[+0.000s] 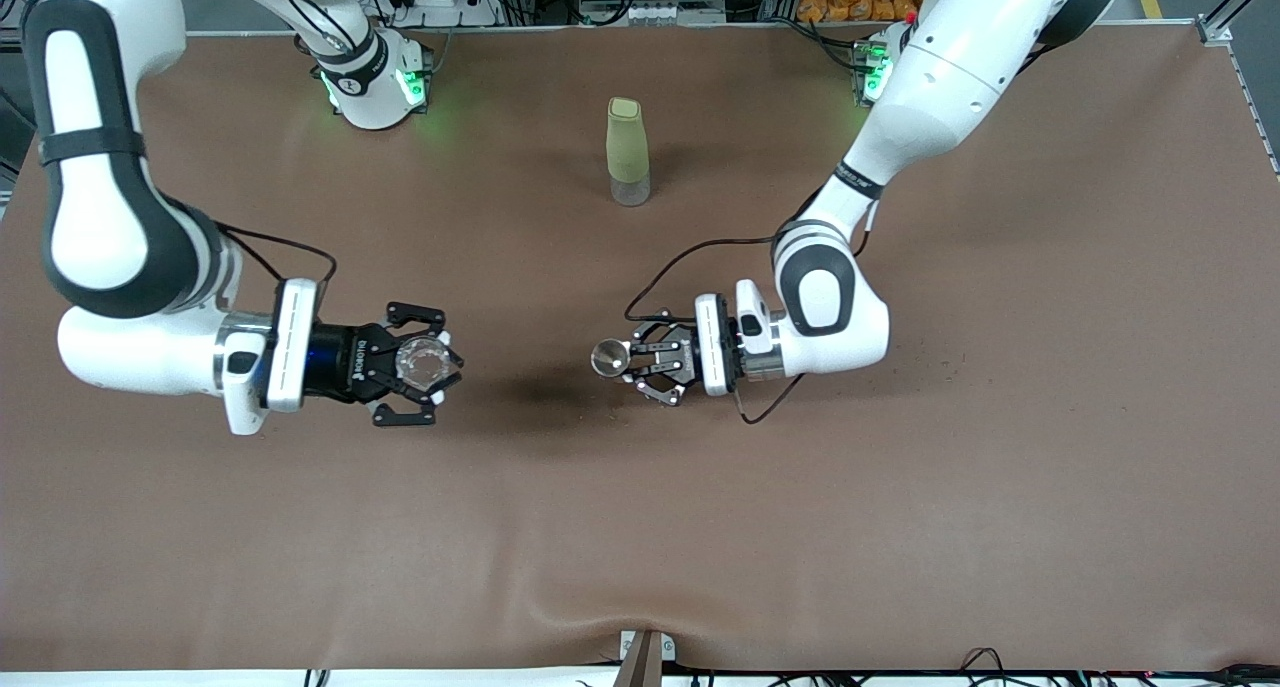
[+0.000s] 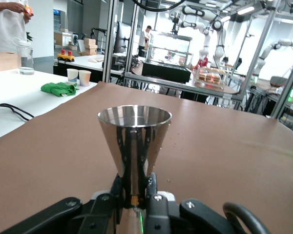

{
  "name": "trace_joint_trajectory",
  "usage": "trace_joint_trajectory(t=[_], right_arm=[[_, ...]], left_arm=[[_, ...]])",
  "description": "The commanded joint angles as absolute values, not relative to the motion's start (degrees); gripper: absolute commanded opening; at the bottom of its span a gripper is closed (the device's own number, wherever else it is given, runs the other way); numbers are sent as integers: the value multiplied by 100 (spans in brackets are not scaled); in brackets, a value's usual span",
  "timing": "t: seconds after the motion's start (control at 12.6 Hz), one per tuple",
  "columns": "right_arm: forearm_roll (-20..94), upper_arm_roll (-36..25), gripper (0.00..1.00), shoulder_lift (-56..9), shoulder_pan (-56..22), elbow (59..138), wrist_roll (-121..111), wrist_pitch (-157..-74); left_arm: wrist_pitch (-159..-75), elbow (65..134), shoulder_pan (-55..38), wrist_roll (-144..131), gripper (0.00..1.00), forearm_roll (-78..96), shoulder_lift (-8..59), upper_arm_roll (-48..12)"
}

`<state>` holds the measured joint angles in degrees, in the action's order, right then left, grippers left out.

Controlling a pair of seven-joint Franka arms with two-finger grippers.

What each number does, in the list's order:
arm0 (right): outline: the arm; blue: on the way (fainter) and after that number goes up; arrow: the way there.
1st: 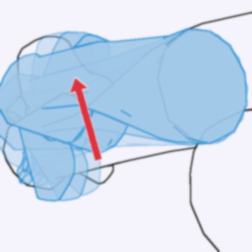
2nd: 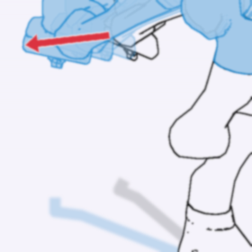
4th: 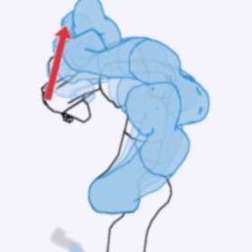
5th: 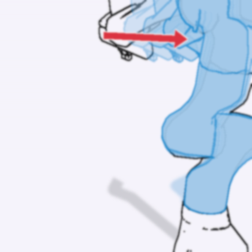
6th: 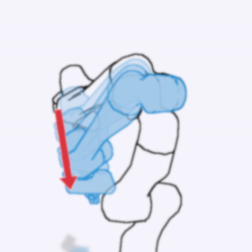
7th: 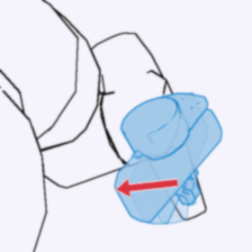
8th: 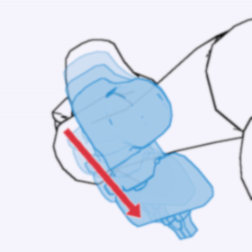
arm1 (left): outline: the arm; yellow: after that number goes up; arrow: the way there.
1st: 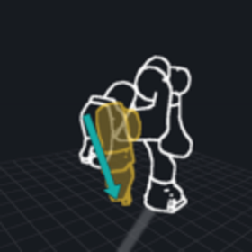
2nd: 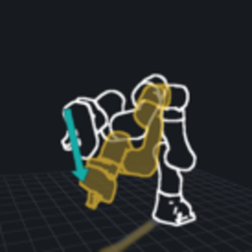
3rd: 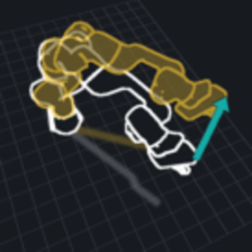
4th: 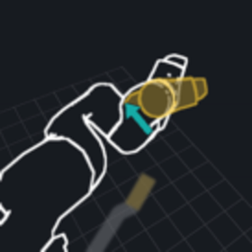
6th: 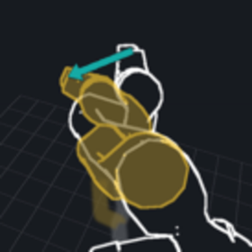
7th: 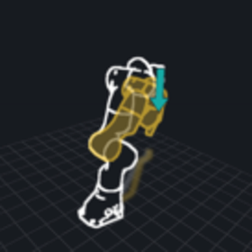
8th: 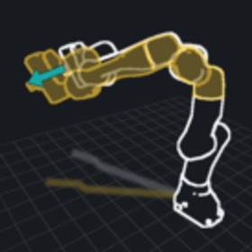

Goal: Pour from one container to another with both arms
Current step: 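Bring the beaker and jigger together above the table center with both grippers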

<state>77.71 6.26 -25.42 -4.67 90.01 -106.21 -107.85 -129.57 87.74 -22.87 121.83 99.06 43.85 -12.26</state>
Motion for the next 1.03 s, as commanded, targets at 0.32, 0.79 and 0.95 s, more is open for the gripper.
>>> trace_joint_trajectory(t=[0.32,0.79,0.95], right_arm=[[7866,615,0,-2180,-966,9368,-9704,-11478],[7787,887,0,-1715,-1011,10080,-9414,-11663],[7683,923,0,-1565,-1011,10299,-9282,-11663]], left_arm=[[-13342,8121,-2690,12147,0,10521,4825,-1134],[-13359,8462,-2593,12032,0,10442,4624,-1134],[-13359,8481,-2645,12076,0,10450,4632,-1134]])
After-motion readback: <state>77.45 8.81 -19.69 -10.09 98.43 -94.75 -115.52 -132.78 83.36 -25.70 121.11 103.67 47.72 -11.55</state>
